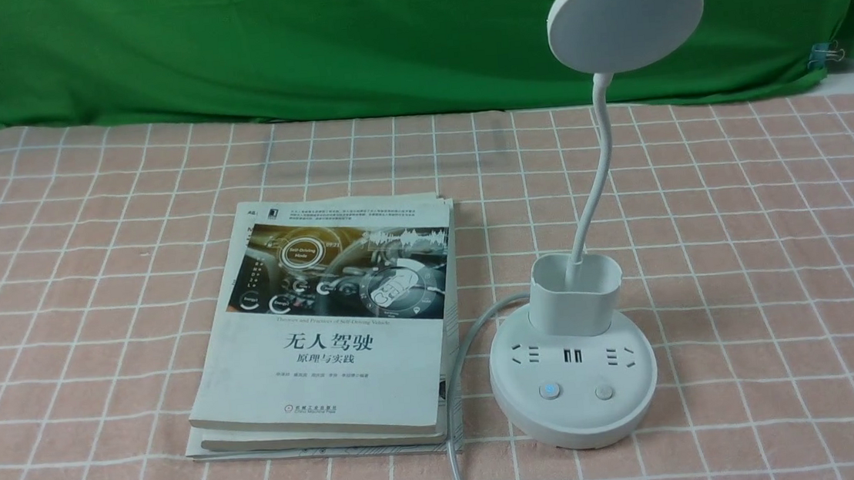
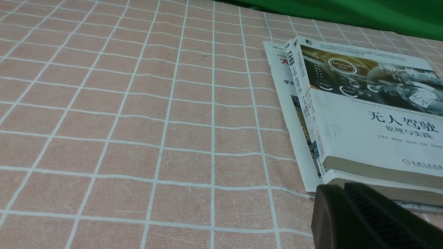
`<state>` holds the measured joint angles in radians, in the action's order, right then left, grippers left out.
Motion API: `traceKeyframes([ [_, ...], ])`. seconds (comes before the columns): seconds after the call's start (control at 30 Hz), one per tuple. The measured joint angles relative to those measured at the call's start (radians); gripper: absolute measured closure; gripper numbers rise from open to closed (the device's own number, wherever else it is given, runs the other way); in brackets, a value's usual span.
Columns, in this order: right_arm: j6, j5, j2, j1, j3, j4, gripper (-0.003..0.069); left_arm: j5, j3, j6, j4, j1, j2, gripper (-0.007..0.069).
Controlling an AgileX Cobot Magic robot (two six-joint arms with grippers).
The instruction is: Turn off the table lamp on the pink coffee tablecloth by hand.
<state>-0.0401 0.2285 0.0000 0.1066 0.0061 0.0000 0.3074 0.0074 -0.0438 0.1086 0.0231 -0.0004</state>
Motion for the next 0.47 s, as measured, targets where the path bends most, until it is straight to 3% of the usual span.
traceKeyframes([
  [0.47, 0.000, 0.000, 0.000, 0.000, 0.000, 0.000, 0.0472, 0.000, 0.000, 0.000, 0.000, 0.000, 0.000, 0.0618],
])
